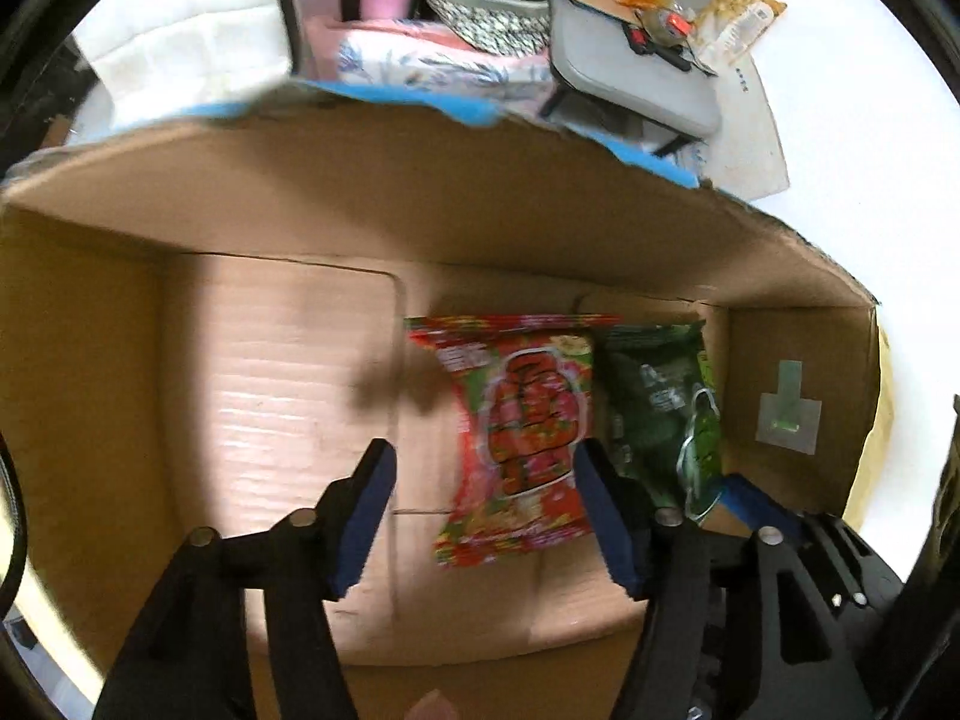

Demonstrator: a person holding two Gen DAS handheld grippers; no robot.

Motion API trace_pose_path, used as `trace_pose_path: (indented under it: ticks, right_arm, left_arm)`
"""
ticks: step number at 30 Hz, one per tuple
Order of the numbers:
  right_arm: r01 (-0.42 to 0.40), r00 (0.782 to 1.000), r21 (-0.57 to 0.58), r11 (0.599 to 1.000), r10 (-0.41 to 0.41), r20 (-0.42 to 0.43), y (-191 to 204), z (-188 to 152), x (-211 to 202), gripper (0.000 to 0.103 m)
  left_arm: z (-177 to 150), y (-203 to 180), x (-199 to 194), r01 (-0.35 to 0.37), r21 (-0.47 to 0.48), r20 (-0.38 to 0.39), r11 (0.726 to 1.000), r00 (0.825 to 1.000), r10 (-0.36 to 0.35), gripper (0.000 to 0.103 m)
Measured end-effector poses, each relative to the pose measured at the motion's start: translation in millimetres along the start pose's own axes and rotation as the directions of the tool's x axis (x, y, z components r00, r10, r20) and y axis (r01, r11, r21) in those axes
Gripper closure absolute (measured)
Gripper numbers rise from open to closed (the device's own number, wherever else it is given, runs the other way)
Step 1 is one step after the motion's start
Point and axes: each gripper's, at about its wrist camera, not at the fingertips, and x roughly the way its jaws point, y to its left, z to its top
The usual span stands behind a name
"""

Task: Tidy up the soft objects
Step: 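Carry both packets into the box and open both tools, then grasp the lilac cloth with the left tool while the right tool grasps the tissue pack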

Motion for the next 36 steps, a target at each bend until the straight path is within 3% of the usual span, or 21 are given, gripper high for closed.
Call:
trace_pose_path:
  ticks: [2,3,4,5,13,20,25,32,36]
  right_arm:
    - [0.005,1.000,-0.005,1.000,-0.004,0.014,2.5,-7.0,-7.3,0.033]
    - [0.007,1.000,-0.008,1.000,-0.007,0.021,4.6,-11.1,-11.0,0.025]
    - [0.019,0.999,-0.006,1.000,-0.019,0.031,7.6,-18.0,-15.0,0.005]
    - [0.029,0.999,-0.008,1.000,-0.029,0.043,12.5,-26.5,-21.4,0.000]
    - [0.053,0.991,-0.029,0.998,-0.049,0.123,35.5,-73.9,-45.8,0.000]
    - [0.085,0.975,0.009,0.996,-0.085,0.207,19.1,-103.7,-106.3,0.000]
    - [0.075,0.961,0.023,0.997,-0.079,0.263,14.9,-137.2,-144.1,0.000]
    - [0.023,0.966,0.001,1.000,-0.023,0.258,10.0,-197.0,-167.3,0.000]
    - [0.018,0.983,-0.029,0.999,-0.013,0.183,0.8,-235.9,-144.7,0.000]
  left_arm:
    - [-7.7,5.0,-10.9,-0.040,0.009,0.036,0.999,0.999,0.040,0.028]
    - [-11.6,7.8,-15.0,-0.050,0.012,0.046,0.999,0.998,0.050,0.026]
    - [-20.2,9.6,-21.2,-0.064,0.010,0.062,0.998,0.996,0.064,0.019]
    - [-23.9,8.7,-22.0,-0.078,0.013,0.070,0.997,0.995,0.077,0.012]
    - [-76.5,4.0,-65.0,-0.146,0.046,0.212,0.988,0.968,0.133,0.008]
    - [-107.2,-6.2,-101.4,-0.195,0.049,0.314,0.980,0.934,0.170,0.008]
    - [-142.1,-10.5,-130.9,-0.185,0.046,0.357,0.982,0.921,0.156,0.008]
    - [-200.0,-2.8,-147.3,-0.193,0.018,0.354,0.981,0.919,0.174,0.008]
    - [-232.1,17.9,-118.0,-0.175,-0.024,0.255,0.984,0.951,0.176,0.008]
